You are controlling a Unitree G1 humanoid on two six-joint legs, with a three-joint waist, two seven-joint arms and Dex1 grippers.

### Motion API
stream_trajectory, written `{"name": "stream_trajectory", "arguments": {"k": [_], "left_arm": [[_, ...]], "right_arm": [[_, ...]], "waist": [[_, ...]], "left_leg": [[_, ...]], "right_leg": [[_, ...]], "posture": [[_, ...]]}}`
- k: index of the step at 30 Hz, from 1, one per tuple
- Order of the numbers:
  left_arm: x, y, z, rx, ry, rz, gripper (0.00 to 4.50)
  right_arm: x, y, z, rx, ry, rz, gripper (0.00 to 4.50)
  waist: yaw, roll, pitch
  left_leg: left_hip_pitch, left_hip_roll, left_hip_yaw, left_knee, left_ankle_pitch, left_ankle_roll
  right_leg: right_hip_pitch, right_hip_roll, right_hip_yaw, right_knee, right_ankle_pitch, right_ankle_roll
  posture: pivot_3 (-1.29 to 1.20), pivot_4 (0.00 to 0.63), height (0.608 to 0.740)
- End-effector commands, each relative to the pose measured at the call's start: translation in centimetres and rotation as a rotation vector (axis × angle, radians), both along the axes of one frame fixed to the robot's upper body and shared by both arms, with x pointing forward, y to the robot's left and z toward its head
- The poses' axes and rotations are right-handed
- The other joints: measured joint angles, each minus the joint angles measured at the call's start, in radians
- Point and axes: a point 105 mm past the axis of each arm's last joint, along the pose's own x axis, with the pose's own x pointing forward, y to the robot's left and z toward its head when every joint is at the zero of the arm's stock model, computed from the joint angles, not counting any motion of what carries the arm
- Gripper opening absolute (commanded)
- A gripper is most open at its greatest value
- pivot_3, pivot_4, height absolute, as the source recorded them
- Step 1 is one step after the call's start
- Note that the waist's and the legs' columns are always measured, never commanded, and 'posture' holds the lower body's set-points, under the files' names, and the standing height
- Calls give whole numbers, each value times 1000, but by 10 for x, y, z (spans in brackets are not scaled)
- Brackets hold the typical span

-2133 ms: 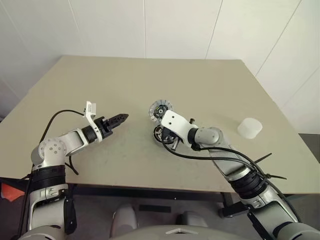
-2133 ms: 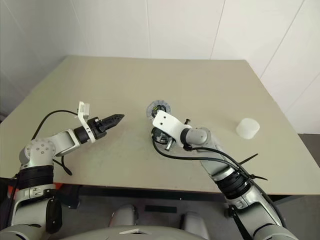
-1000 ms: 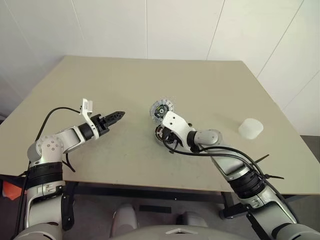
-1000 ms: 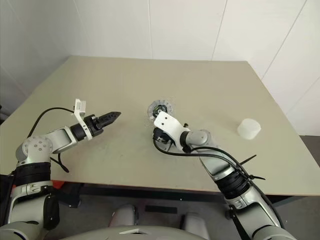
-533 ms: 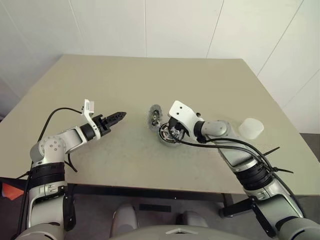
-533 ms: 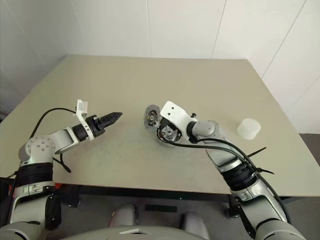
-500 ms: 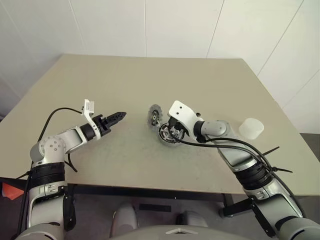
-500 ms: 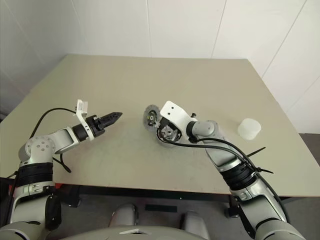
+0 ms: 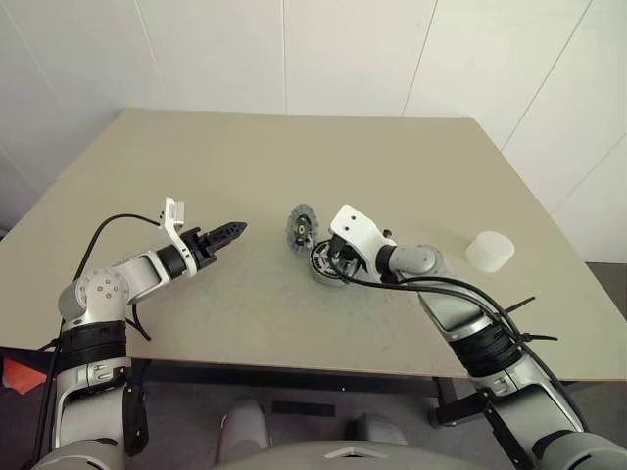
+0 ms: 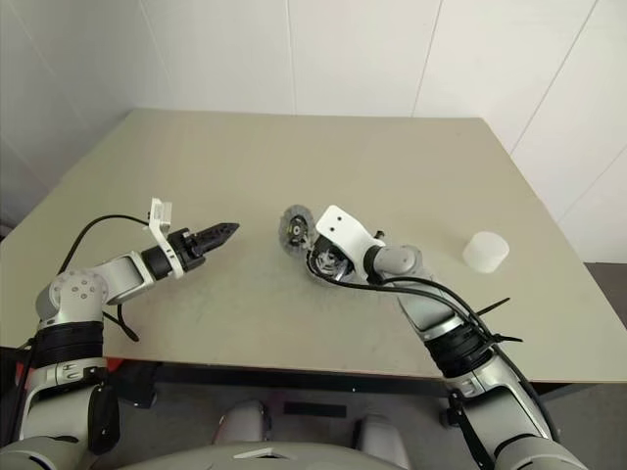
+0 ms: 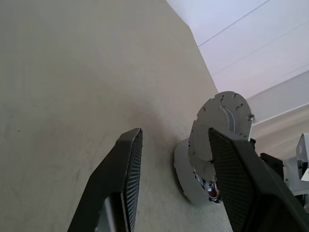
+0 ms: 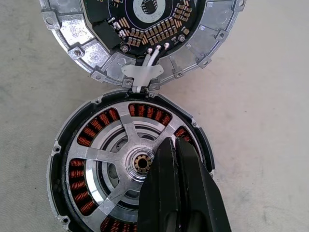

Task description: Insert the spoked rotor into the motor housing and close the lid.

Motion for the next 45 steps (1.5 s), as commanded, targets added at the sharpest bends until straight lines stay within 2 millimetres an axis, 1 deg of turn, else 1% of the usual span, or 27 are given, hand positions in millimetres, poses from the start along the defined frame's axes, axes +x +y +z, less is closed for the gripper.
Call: {"name": "stream_trajectory", "arguments": {"k": [1,3,5,8,10,13,15,16,19,26,28,32,36,45], "left_arm": [[5,-4,12,-6,-50,-8,2299],[6,-5,12,-10,-54,-9,2299],[8,-6,12,-13,-57,-12,2299],[10,-7,13,-15,-65,-14,2299],[12,-9,15,-8,-79,-25,2299],[14,-12,16,-4,-93,-32,2299],[17,-13,18,-25,-99,-26,2299],[17,-13,18,-26,-100,-24,2299],[15,-15,13,-21,-96,-26,2299],[12,-16,7,-20,-90,-18,2299],[11,-16,7,-23,-90,-12,2299],[10,-15,6,-24,-90,-3,2299],[9,-12,6,-24,-91,9,2299],[8,-10,4,-20,-87,19,2299]], "right_arm": [[6,4,53,46,-187,69,22],[2,4,65,26,-236,125,22],[-6,-1,68,-53,-230,216,22],[-19,-15,62,-207,-184,339,22],[-31,-27,51,-310,-116,442,22],[-39,-41,40,-427,-57,543,22],[-42,-45,37,-490,-43,605,418],[-42,-44,38,-503,-48,630,581],[-36,-39,40,-554,-98,675,1504],[-25,-34,42,-609,-138,734,1504],[-23,-32,38,-611,-127,746,1504],[-20,-31,24,-640,-111,771,1504],[-19,-25,20,-627,-109,784,1504],[-13,-24,10,-641,-105,779,1504]], "waist": [[0,0,0],[1,0,0],[3,0,0],[7,0,0],[7,0,1],[7,0,1],[3,1,1],[1,0,1],[-4,1,1],[-1,1,1],[-1,1,1],[-2,1,1],[-2,1,1],[-3,1,1]], "left_leg": [[-1,0,0,0,0,0],[-2,0,0,0,1,-1],[-3,0,0,0,1,-1],[-3,0,0,0,0,0],[-3,0,0,0,0,1],[-3,1,0,0,-1,1],[-3,1,0,1,-1,2],[-3,1,0,1,-1,3],[-3,1,0,3,-2,4],[-4,0,0,5,-3,6],[-5,1,0,6,-4,7],[-6,1,0,7,-4,7],[-6,1,0,8,-4,8],[-6,1,0,8,-4,8]], "right_leg": [[-1,0,0,0,0,0],[-2,0,0,0,0,0],[-2,0,0,-1,0,0],[-1,0,-1,-3,0,0],[-1,0,-1,-3,0,0],[-1,0,-1,-3,0,0],[-1,0,0,-2,0,0],[-1,0,0,-1,0,0],[-2,0,0,0,0,0],[-1,0,0,1,0,0],[-2,0,-1,1,0,-1],[-2,0,-1,1,0,-1],[-2,0,-1,1,0,-1],[-2,0,-1,1,0,-1]], "posture": [[0,0,740],[0,0,740],[0,0,740],[0,0,740],[0,0,740],[0,0,740],[0,0,740],[0,0,740],[0,0,740],[0,0,740],[0,0,740],[0,0,740],[0,0,740],[0,0,740]]}}
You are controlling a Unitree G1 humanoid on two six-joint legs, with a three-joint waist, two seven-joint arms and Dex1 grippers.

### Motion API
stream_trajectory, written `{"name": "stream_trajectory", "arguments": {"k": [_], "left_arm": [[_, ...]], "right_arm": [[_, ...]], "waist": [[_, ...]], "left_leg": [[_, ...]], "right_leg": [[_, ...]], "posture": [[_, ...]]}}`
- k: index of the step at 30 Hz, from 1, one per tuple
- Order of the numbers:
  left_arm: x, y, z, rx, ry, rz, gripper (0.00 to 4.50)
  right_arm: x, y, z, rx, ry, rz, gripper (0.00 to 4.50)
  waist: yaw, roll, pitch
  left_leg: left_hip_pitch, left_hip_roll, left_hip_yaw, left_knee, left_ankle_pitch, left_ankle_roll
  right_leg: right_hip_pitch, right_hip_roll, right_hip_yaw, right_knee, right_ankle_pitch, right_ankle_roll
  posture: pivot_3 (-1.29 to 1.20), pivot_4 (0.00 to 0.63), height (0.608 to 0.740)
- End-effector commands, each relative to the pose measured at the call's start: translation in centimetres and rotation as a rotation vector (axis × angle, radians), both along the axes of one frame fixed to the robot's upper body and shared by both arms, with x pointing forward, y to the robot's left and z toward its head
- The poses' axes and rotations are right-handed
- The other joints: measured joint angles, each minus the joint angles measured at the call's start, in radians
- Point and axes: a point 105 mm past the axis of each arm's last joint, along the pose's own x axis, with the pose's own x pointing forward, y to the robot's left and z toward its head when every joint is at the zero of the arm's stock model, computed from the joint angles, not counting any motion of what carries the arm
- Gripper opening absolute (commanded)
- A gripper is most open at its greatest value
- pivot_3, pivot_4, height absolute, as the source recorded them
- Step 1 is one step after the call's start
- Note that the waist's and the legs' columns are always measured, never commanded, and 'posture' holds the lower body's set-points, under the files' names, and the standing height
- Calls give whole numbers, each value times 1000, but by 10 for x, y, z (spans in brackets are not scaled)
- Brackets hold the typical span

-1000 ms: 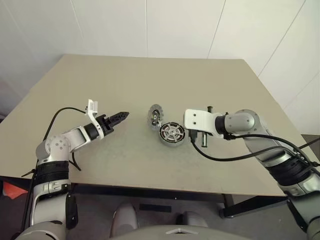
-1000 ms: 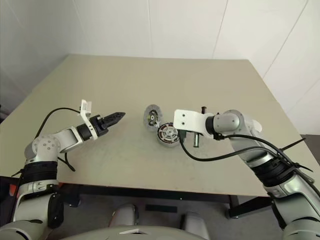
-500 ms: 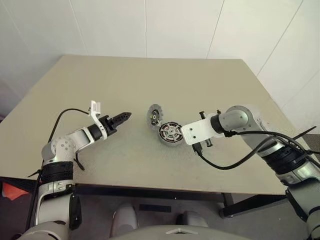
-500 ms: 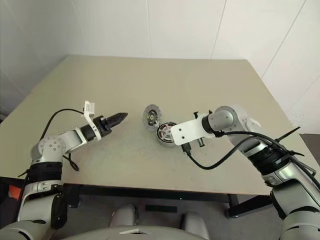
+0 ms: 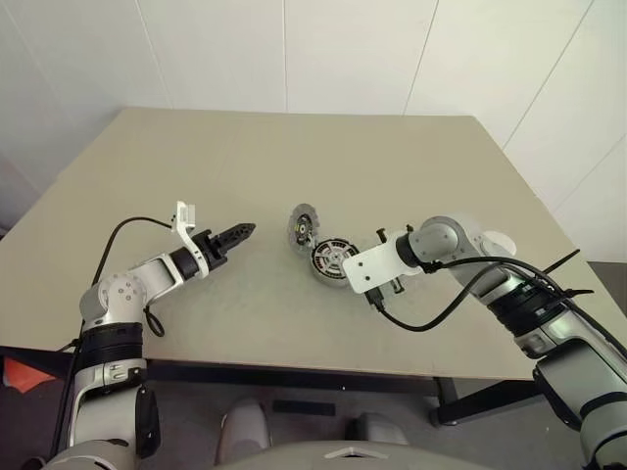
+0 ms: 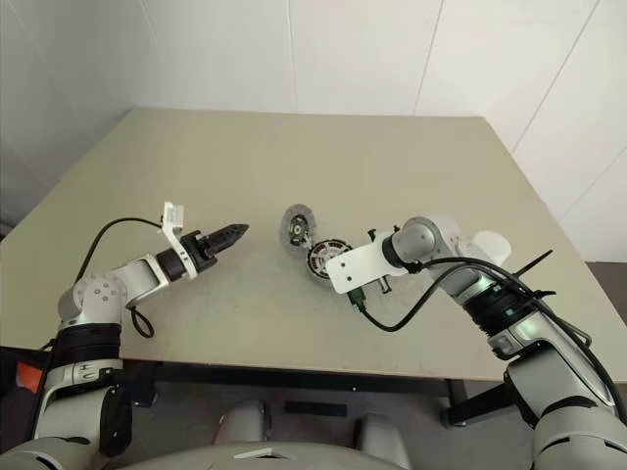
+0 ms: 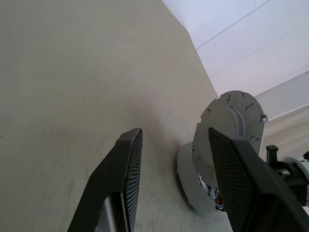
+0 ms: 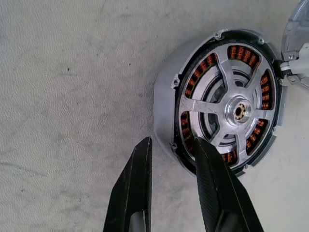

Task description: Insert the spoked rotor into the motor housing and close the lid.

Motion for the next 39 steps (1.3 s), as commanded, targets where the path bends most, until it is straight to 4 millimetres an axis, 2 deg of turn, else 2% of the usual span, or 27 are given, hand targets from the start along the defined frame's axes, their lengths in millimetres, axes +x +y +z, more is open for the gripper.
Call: {"name": "stream_trajectory", "arguments": {"k": [1,3,6,8,10,20,23,29,33,39], "left_arm": [[2,2,14,0,-63,12,2299],[3,3,15,0,-64,13,2299],[3,3,15,0,-66,14,2299],[4,3,15,0,-67,16,2299],[3,3,15,-2,-67,17,2299],[4,0,13,-11,-71,20,2299],[4,0,13,-12,-71,24,2299],[1,-2,5,-32,-55,40,2299],[-2,-7,1,-45,-45,43,2299],[-5,-11,-5,-64,-32,62,2299]], "right_arm": [[5,1,6,1,-33,10,1504],[3,0,2,-16,-22,23,1504],[-2,-1,0,-26,0,49,863],[-3,-1,1,-33,0,64,285],[-2,0,3,-34,-16,69,5],[11,-4,11,-34,-92,46,5],[14,-4,19,29,-93,-18,5],[-7,-13,49,155,63,-128,5],[-4,-9,74,308,168,-320,5],[-8,13,111,535,547,-768,5]], "waist": [[0,0,0],[-1,0,0],[0,0,0],[0,-1,-1],[0,-1,-1],[-3,-1,-1],[-3,-1,0],[3,1,1],[-1,1,1],[1,3,2]], "left_leg": [[0,0,0,0,0,0],[1,0,0,0,0,0],[1,0,0,0,0,0],[2,0,0,0,0,0],[2,0,0,0,0,0],[2,0,0,0,0,0],[3,0,0,0,0,0],[0,0,0,0,0,0],[-5,1,0,0,0,1],[-4,3,0,0,1,0]], "right_leg": [[0,0,0,0,0,0],[0,0,0,0,0,0],[1,0,0,0,0,0],[2,0,0,0,0,0],[1,0,0,0,0,0],[1,0,0,1,1,-1],[1,0,0,1,1,-2],[0,0,0,-1,2,-3],[-5,0,0,-1,2,-3],[-6,3,0,0,2,-3]], "posture": [[0,0,740],[0,0,740],[0,0,740],[0,0,740],[0,0,740],[0,0,740],[0,0,740],[0,0,740],[0,0,740],[0,0,740]]}}
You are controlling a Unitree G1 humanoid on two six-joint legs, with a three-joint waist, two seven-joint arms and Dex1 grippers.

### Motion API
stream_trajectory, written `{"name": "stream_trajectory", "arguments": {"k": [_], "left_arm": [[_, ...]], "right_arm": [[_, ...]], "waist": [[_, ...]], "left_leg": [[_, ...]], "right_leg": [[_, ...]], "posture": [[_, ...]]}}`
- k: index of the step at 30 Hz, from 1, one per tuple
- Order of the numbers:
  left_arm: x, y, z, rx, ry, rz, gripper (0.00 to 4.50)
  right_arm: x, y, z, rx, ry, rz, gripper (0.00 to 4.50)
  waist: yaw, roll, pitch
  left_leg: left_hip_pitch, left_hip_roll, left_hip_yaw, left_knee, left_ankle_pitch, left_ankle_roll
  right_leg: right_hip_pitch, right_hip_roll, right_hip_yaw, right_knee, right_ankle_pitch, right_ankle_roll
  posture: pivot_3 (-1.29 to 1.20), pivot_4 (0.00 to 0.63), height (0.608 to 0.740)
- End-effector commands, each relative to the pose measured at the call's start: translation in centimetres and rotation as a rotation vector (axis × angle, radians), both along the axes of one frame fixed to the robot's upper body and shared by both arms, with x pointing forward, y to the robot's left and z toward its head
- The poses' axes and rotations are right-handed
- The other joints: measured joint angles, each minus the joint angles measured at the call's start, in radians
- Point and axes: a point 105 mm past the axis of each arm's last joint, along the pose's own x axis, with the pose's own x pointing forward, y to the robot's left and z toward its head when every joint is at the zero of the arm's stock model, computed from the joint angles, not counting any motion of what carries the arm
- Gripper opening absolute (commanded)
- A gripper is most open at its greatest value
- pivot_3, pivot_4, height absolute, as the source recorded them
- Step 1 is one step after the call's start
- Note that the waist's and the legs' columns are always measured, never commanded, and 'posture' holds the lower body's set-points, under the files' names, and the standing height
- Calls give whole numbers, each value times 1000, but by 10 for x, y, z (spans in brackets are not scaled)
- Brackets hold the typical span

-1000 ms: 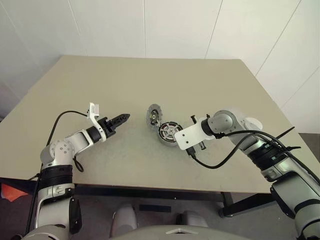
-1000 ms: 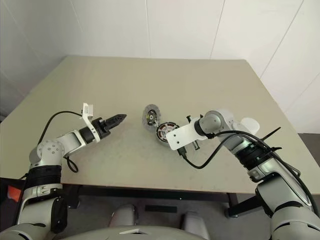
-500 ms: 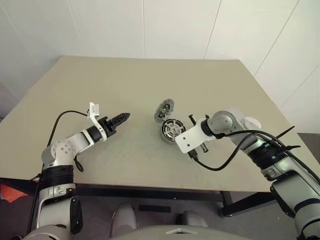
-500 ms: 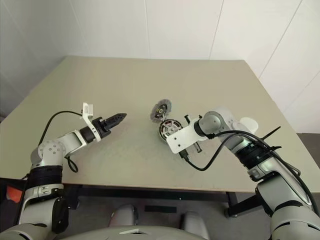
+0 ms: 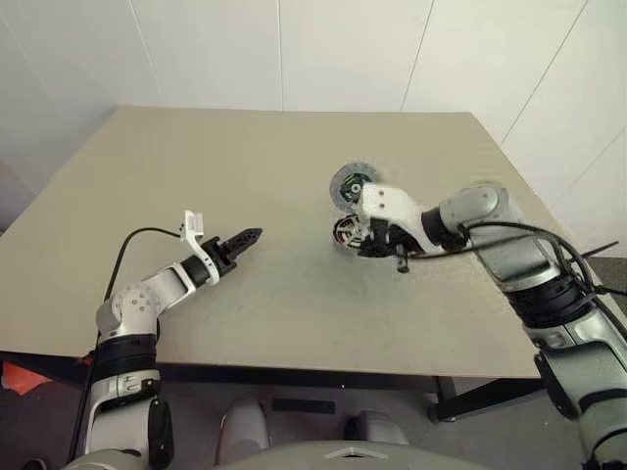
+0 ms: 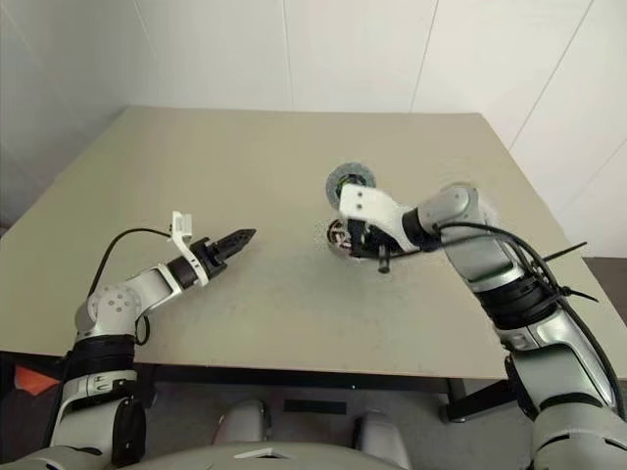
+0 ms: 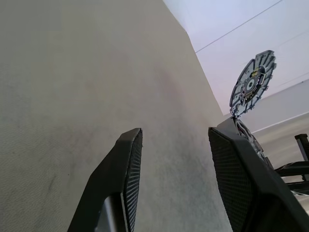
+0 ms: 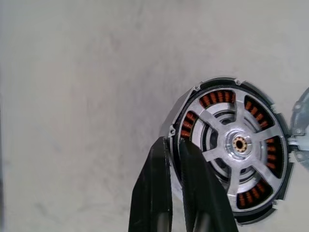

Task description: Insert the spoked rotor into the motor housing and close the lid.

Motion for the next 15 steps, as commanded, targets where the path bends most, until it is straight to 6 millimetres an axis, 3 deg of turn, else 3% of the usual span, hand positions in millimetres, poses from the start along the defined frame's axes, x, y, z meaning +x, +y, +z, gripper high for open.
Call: {"name": "stream_trajectory", "arguments": {"k": [1,4,11,14,15], "left_arm": [[-1,1,7,-21,-38,29,2299],[-3,0,5,-28,-33,38,2299],[-12,5,1,-21,-17,56,2299],[-13,6,2,-16,-14,60,2299],[-13,6,3,-16,-14,60,2299]], "right_arm": [[-2,11,34,128,176,-225,5],[3,12,33,145,261,-308,5],[18,21,28,171,262,-395,5],[17,27,35,173,195,-373,5],[19,27,37,142,67,-305,5]], "waist": [[2,1,0],[15,0,0],[34,0,0],[34,0,0],[36,0,0]], "left_leg": [[0,0,0,0,0,-1],[3,0,0,0,1,-2],[6,-2,0,-5,4,-8],[5,-2,0,-6,5,-9],[5,-2,0,-6,5,-9]], "right_leg": [[0,0,0,0,0,0],[4,0,0,0,0,0],[5,-2,0,-1,0,1],[4,-2,0,-2,0,1],[4,-2,0,-2,0,1]], "posture": [[0,0,740],[0,0,740],[0,0,740],[0,0,740],[0,0,740]]}}
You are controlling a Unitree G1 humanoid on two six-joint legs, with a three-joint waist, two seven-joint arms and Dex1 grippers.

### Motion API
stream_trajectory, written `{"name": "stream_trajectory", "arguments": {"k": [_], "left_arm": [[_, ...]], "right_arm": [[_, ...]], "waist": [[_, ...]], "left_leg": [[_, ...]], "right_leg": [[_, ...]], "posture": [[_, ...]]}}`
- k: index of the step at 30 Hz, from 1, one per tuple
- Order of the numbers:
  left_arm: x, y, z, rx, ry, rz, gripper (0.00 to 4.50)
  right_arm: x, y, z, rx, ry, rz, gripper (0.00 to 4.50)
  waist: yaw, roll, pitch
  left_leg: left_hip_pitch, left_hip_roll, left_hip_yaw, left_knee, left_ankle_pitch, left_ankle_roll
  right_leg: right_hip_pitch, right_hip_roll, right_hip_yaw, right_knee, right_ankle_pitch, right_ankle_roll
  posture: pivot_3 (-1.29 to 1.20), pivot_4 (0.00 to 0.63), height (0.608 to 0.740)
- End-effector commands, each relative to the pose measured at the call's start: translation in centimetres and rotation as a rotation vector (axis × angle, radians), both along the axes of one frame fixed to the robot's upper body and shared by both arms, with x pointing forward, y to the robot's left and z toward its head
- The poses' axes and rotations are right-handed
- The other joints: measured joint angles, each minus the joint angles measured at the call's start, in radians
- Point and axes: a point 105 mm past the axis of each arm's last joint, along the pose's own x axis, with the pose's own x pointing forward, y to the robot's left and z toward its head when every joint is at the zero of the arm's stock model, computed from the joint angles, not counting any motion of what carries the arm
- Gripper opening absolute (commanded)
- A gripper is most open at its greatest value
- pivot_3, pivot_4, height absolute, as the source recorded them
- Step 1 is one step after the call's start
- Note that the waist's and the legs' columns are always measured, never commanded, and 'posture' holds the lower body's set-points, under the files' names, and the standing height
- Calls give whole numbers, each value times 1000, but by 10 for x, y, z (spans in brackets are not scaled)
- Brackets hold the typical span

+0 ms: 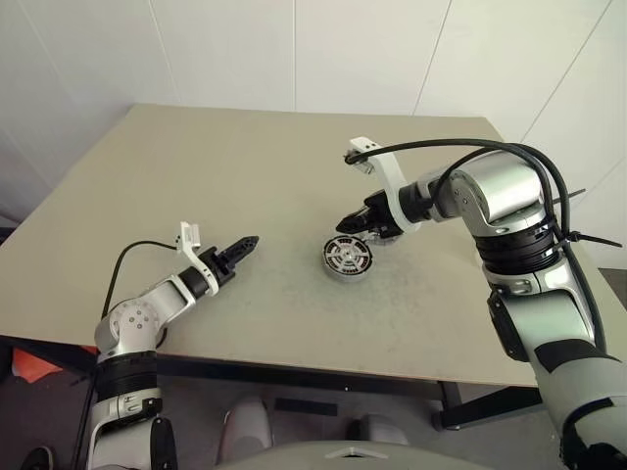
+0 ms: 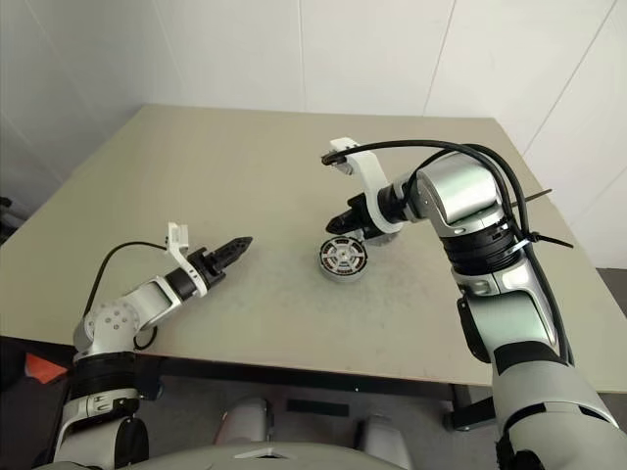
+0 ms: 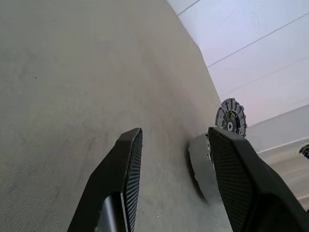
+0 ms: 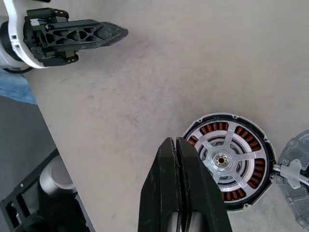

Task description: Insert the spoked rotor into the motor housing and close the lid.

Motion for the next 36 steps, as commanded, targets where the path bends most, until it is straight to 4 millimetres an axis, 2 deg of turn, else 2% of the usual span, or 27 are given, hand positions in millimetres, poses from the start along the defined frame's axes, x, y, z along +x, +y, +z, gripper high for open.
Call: {"name": "stream_trajectory", "arguments": {"k": [1,4,5,7,8,9,12,18,24,28,36], "left_arm": [[0,2,12,-1,-42,7,2299],[1,2,13,2,-42,7,2299],[2,2,13,4,-41,4,2299],[5,0,14,8,-43,-5,2299],[6,-1,15,9,-45,-9,2299],[8,-2,16,10,-48,-12,2299],[12,-4,19,12,-57,-22,2299],[15,-5,16,17,-50,-22,2299],[14,-2,14,21,-48,-6,2299],[11,2,12,24,-46,13,2299],[6,8,11,32,-44,36,2299]], "right_arm": [[2,3,23,-76,-343,169,5],[-21,-2,18,-227,-633,582,5],[-23,-10,13,-299,-692,694,5],[-17,-37,-6,-567,-844,948,5],[-16,-51,-16,-676,-856,1071,5],[-16,-60,-23,-702,-824,1128,190],[-19,-56,-22,-621,-789,1136,927],[-27,-67,-41,-667,-706,1255,2902],[-23,-59,-49,-653,-702,1270,2902],[-14,-54,-63,-680,-700,1284,2902],[-1,-42,-72,-680,-715,1293,2902]], "waist": [[4,0,0],[27,-1,-1],[29,-1,-1],[27,-1,-1],[25,-1,-1],[24,-1,0],[6,-1,0],[-12,-1,-1],[-16,-1,-1],[-24,-1,-1],[-35,-1,-1]], "left_leg": [[-1,0,0,0,0,0],[-2,0,-1,0,0,0],[-3,0,-1,0,-1,2],[-3,-1,0,1,-1,2],[-3,-1,0,2,-2,3],[-3,-1,0,3,-2,3],[-3,-2,0,7,-4,7],[-3,-1,0,9,-5,9],[-4,-1,0,11,-8,14],[-4,-1,0,12,-8,14],[-4,-1,0,12,-8,15]], "right_leg": [[-1,0,0,0,0,0],[1,0,-2,-3,1,5],[1,-2,-2,-3,0,6],[1,-2,-2,-3,0,7],[1,-3,-2,-2,0,7],[1,-3,-2,-1,-2,5],[1,-3,-1,1,-2,4],[1,-2,-1,3,-1,2],[1,-2,-1,2,-1,2],[2,-2,-1,3,-1,2],[1,-2,-2,3,-1,2]], "posture": [[0,0,740],[0,0,740],[0,0,740],[0,0,740],[0,0,740],[0,0,740],[0,0,740],[0,0,740],[0,0,740],[0,0,740],[0,0,740]]}}
